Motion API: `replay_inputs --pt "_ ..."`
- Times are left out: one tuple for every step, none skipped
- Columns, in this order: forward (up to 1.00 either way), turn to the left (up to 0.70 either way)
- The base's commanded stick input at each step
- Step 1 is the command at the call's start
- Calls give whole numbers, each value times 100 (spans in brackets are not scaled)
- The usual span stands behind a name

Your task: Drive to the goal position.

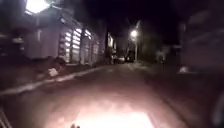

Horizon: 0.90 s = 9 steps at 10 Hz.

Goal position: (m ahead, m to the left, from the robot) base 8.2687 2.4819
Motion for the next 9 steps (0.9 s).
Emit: replay_inputs --pt "100 -2" --pt "100 -16" --pt "100 -27" --pt "100 -27" --pt "100 -27" --pt "100 -27" --pt "100 -27" --pt "100 -27" --pt "100 -16"
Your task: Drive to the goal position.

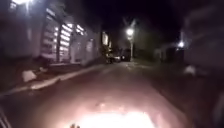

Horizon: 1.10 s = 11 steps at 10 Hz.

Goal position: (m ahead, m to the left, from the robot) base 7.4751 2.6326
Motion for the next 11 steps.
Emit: replay_inputs --pt "100 -1" --pt "100 0" --pt "100 0" --pt "100 0" --pt "100 0" --pt "100 0" --pt "100 0" --pt "100 0" --pt "100 0" --pt "100 0" --pt "100 0"
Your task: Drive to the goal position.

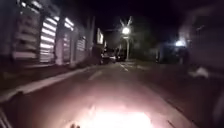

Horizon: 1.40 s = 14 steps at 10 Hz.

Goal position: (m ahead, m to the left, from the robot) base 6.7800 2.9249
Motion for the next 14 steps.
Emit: replay_inputs --pt "100 0" --pt "100 0" --pt "100 0" --pt "100 0" --pt "100 -13" --pt "100 -27" --pt "100 -27" --pt "100 -27" --pt "100 -27" --pt "100 -27" --pt "100 -27" --pt "100 -23" --pt "100 0" --pt "100 0"
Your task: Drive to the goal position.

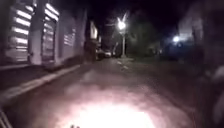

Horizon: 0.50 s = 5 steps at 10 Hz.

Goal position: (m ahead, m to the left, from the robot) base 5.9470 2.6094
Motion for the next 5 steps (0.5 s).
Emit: replay_inputs --pt "100 0" --pt "100 0" --pt "100 0" --pt "100 0" --pt "100 0"
